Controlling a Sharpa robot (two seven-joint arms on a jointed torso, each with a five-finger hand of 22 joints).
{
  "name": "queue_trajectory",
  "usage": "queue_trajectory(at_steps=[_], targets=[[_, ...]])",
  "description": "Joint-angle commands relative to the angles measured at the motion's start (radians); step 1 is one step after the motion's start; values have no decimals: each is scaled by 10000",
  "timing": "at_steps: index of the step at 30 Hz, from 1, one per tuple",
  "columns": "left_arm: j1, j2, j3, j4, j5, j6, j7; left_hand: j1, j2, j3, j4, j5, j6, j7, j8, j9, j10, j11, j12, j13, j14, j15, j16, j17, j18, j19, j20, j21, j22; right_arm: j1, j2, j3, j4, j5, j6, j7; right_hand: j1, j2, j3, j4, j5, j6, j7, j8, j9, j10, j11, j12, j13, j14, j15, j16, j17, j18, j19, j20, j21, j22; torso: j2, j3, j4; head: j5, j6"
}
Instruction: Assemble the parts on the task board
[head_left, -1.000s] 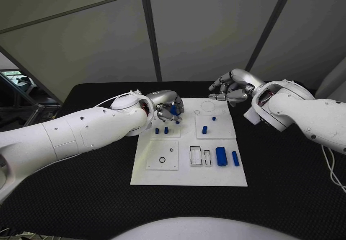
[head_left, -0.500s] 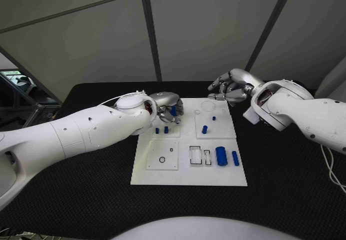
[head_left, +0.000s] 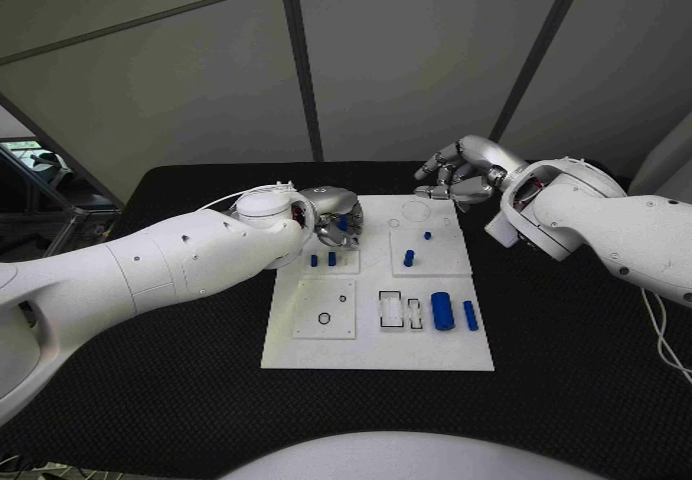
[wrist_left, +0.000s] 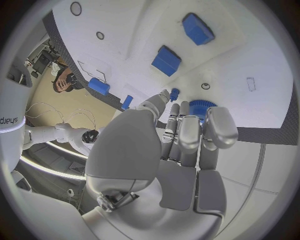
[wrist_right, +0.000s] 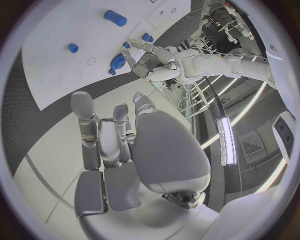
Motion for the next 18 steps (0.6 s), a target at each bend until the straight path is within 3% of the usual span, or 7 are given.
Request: queue_trajectory(at_steps=[1,18], targets=[[-2,30,4,-30,-134,176,-77,27,57,65,14,-19,59,-9,-60,-12,77,-8,-39,-15,73,-8,31,-13,-334,68,14,76,26,16,-1,7,19,-32,31,31,19,31,22,45,52,-60,-26,38,-14,-53,4,36,9,60,-63,-43,15,79,56,-18,-34,5,-7,-7,9,7,-3],[-81,174,3,-180,-134,227,-83,234,136,571,-178,-35,352,8,-248,-87,509,-43,-287,-199,106,-42,106,-94,-364,89,4,236,212,16,31,7,18,-37,51,36,19,31,23,44,54,-60,-26,39,-14,-53,4,37,10,61,-63,-42,16,79,57,-18,-34,6,7,7,2,-4,-14]])
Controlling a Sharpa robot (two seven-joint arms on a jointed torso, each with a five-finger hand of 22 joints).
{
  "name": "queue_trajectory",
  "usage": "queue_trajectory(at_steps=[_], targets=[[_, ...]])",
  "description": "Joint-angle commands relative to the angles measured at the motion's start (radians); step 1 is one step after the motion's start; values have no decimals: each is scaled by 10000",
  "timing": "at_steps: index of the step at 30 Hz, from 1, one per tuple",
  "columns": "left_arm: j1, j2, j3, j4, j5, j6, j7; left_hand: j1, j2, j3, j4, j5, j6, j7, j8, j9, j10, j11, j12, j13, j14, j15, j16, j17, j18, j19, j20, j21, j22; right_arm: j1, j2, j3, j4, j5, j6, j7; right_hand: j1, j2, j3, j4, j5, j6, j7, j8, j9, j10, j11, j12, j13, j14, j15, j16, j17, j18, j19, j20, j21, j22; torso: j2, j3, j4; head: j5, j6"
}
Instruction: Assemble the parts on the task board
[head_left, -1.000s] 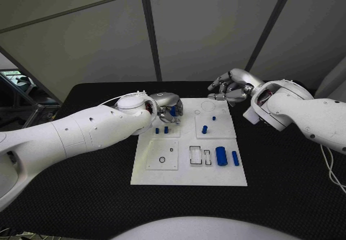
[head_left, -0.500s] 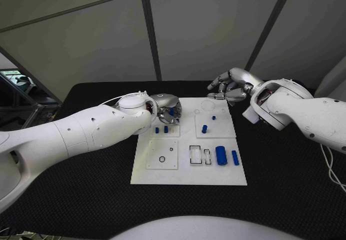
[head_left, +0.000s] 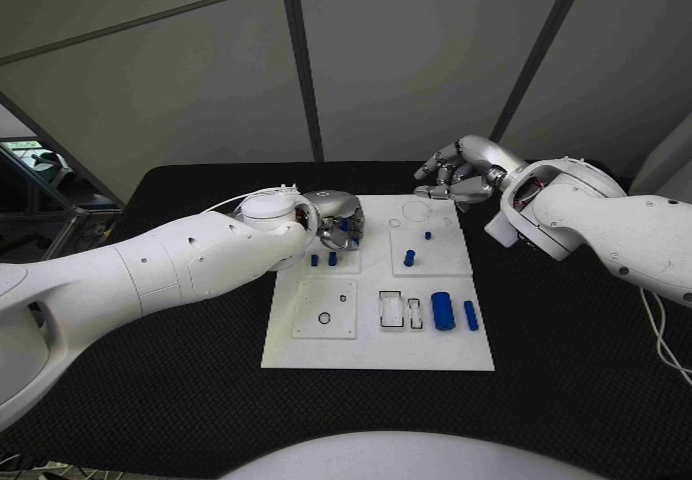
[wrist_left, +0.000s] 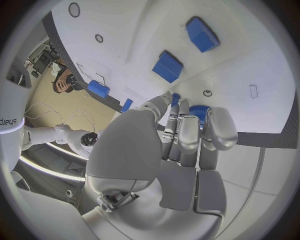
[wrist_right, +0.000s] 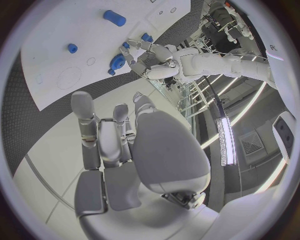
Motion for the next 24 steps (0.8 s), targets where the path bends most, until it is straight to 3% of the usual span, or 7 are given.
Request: queue_trajectory(at_steps=[1,17,24], targets=[[4,35,3,-52,-77,97,-31,75,-24,73,-7,-38,67,10,-61,-15,90,-7,-45,-18,70,-5,52,-14,-366,90,2,49,21,15,14,7,18,-35,42,36,31,38,31,40,70,-59,-27,44,-14,-45,3,48,17,65,-65,-34,30,78,62,-19,-34,8,10,5,1,-15,-11],[-26,109,1,-181,-77,104,-61,228,91,676,-267,-74,428,28,-251,-52,632,-53,-265,-104,123,-55,154,-33,-423,187,-38,352,294,15,48,7,10,-35,52,48,45,49,42,35,96,-56,-27,50,-13,-44,1,50,13,66,-66,-39,26,78,65,-20,-37,7,-8,0,4,-32,-28],[-43,-88,5,38,-20,-146,-12,222,67,907,-389,-79,531,88,-371,-74,750,-20,-421,-139,141,-28,193,-35,-439,207,-25,429,374,15,37,7,21,-35,50,56,55,54,50,33,128,-53,-28,56,-13,-38,0,58,17,67,-68,-40,28,77,72,-21,-35,13,-4,-8,5,-48,1]])
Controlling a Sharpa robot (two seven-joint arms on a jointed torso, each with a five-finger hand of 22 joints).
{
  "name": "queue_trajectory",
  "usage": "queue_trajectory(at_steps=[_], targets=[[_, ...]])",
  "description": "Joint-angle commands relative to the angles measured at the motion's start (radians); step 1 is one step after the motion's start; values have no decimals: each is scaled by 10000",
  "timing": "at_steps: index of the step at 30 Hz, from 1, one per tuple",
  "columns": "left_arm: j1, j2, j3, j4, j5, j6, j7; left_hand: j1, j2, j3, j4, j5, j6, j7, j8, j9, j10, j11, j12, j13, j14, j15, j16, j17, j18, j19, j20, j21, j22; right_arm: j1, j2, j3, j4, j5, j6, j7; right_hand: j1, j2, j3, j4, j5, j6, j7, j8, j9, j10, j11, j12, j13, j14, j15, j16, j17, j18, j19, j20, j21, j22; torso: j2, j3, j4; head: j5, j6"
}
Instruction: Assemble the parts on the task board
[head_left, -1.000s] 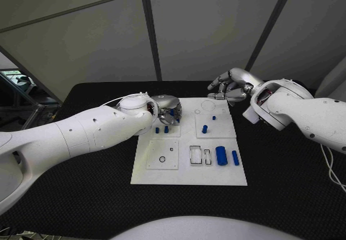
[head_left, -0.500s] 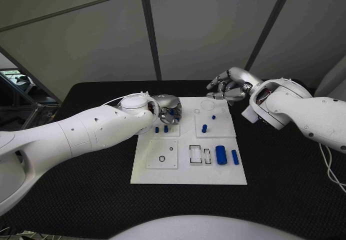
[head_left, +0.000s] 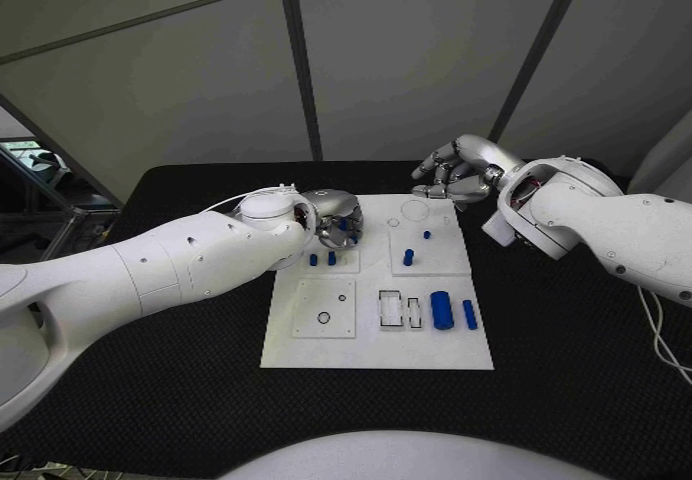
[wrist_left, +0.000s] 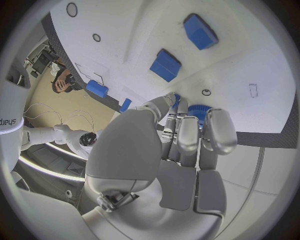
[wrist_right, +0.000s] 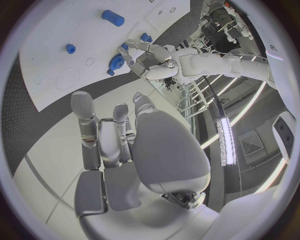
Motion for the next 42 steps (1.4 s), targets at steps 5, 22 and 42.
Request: queue_trajectory(at_steps=[5,22,42], targets=[[-24,-363,13,365,121,-202,-46,38,-22,121,-13,-43,93,28,-72,-18,94,12,-74,5,37,19,39,-21,-451,43,-3,63,176,15,-11,7,21,-32,36,54,58,55,52,32,49,-53,-28,58,-13,-40,0,58,1,67,-68,-41,7,77,73,-22,-37,11,-14,-5,13,-3,35],[-71,-1256,771,1375,302,-288,-318,-44,-52,220,-44,-48,168,85,-149,-28,153,48,-178,-11,46,45,59,-32,-456,46,14,86,211,11,-7,7,-25,-33,50,67,73,62,65,29,93,-48,-28,66,-12,-40,-1,61,-3,72,-69,-34,21,75,80,-23,-37,15,-3,-13,23,100,139],[-251,-1792,807,1599,305,287,-759,-214,-99,217,-5,-77,266,57,-205,-26,249,34,-250,-10,29,48,40,-123,-455,41,32,87,231,11,-24,7,-33,-33,49,67,76,64,68,29,105,-44,-28,70,-11,-37,-2,65,0,73,-70,-33,24,77,79,-24,-43,7,3,15,-24,193,123]])
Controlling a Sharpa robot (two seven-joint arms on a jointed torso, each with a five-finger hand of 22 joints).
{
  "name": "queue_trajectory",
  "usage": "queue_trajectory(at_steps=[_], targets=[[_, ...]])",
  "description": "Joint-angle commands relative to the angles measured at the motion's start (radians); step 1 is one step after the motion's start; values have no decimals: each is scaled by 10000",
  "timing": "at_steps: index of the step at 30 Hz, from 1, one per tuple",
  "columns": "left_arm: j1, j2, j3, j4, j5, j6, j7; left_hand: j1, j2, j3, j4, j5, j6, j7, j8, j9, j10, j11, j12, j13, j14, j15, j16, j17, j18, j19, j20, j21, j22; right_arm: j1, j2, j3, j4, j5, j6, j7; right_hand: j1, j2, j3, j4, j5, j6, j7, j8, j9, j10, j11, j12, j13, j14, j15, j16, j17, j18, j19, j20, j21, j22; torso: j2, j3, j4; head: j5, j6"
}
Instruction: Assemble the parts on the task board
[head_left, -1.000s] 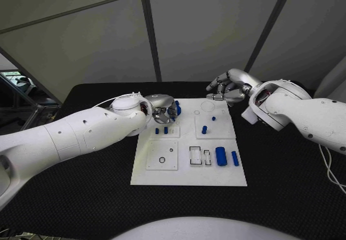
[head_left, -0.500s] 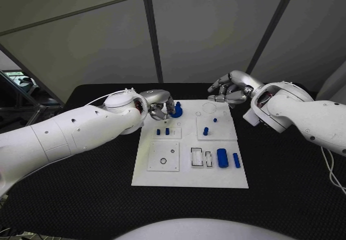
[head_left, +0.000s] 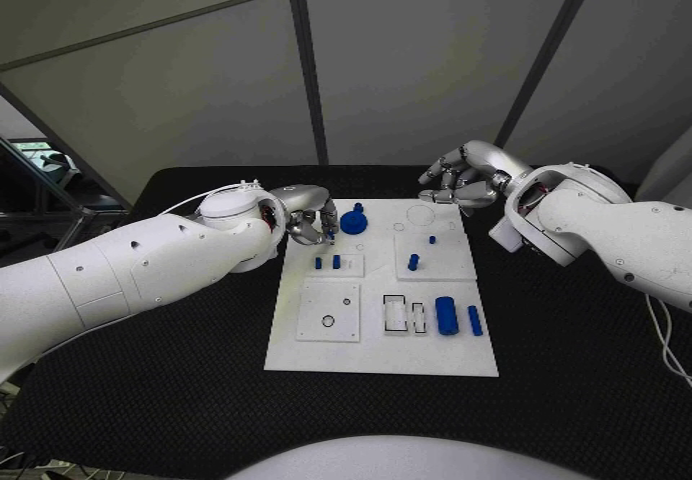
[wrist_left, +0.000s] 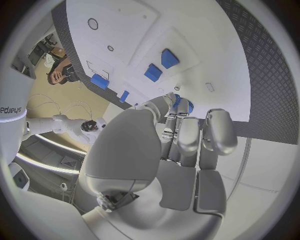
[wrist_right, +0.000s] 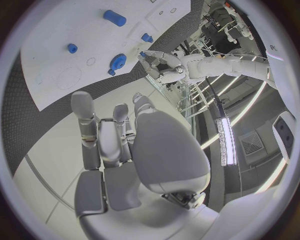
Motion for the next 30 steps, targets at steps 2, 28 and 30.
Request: queue_trajectory(at_steps=[2,28,30], targets=[[-11,69,10,-96,48,200,-122,-128,-1,21,26,-42,88,1,-62,-9,75,-15,-56,-11,23,41,37,-19,-451,35,32,30,226,14,-7,7,11,-31,28,60,35,24,38,0,68,-44,-28,31,-11,-37,-2,65,2,74,-70,-33,10,78,78,-24,-44,7,6,5,-18,-2,-4],[-57,250,7,-296,49,523,-135,-165,-5,20,29,-46,124,-39,-81,-6,122,-40,-73,-5,14,28,36,-34,-436,6,29,-29,197,14,39,7,-10,-31,28,82,43,26,46,0,94,-35,-28,41,-10,-46,-3,59,-13,71,-71,-45,-2,80,77,-25,-56,-7,17,-3,-7,22,-43],[-59,262,6,-314,49,544,-132,-165,-5,20,29,-46,124,-39,-81,-6,122,-40,-73,-5,14,28,36,-34,-436,6,29,-29,197,14,40,7,-12,-31,28,82,43,26,46,0,94,-35,-28,41,-10,-46,-3,59,-13,71,-71,-45,-2,80,77,-25,-56,-7,10,-2,-14,23,-53]])
